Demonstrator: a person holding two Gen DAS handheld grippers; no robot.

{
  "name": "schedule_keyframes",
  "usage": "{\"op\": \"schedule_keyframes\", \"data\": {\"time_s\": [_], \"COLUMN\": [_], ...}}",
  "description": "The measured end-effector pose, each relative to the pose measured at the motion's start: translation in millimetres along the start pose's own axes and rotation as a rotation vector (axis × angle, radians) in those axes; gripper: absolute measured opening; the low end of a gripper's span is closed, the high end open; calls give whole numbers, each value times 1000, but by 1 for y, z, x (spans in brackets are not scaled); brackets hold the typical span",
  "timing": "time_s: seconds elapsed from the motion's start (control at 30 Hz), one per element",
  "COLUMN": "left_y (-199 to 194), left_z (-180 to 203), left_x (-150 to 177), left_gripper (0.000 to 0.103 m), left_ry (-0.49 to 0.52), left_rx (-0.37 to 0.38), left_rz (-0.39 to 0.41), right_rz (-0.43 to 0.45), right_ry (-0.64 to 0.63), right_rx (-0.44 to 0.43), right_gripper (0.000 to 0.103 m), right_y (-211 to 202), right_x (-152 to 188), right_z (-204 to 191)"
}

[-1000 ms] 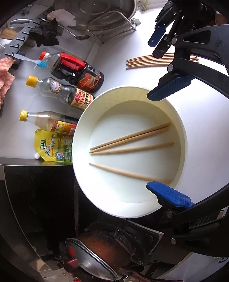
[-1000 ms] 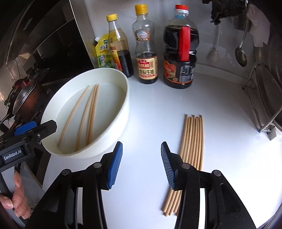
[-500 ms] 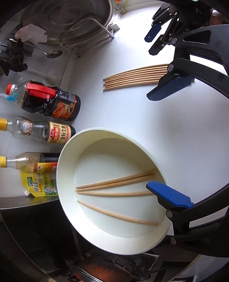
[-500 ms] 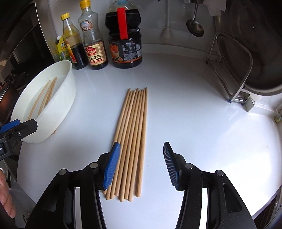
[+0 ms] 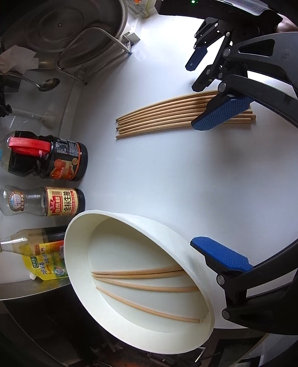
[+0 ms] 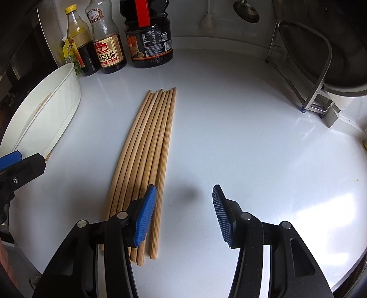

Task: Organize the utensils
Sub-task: 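Withdraw both open tools from the basin toward the remaining chopsticks, then lower the left tool onto the chopstick row while the right tool separates one chopstick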

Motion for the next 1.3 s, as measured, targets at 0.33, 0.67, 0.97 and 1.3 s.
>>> {"op": "schedule_keyframes", "data": {"time_s": [0.33,0.67,0.97,1.3], "left_y": [13,37,56,63], "left_z": [11,32,42,45], "left_x": [3,4,9,10], "left_gripper": [92,92,92,92], "left_ry": [16,46,65,77], "left_rx": [-5,12,5,-6], "left_rz": [-27,-61,-103,-104], "right_rz": [-4,7,6,11], "right_ry": [-33,-32,-20,-29], "right_rx": [24,29,17,8], "right_gripper": [49,49,49,49], "right_y": [11,12,7,9], "right_x": [-6,-10,-9,-9], "right_z": [-1,25,44,40]}}
Point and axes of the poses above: each gripper's, at about its wrist camera, not at the fingertips, and y roughly the way its jaws point, z to its right, x to its underside, the point moved 2 cm from there along y, roughly the way its jaws point, and after that the axes turned 8 degrees about y, right-handed, at the moved point
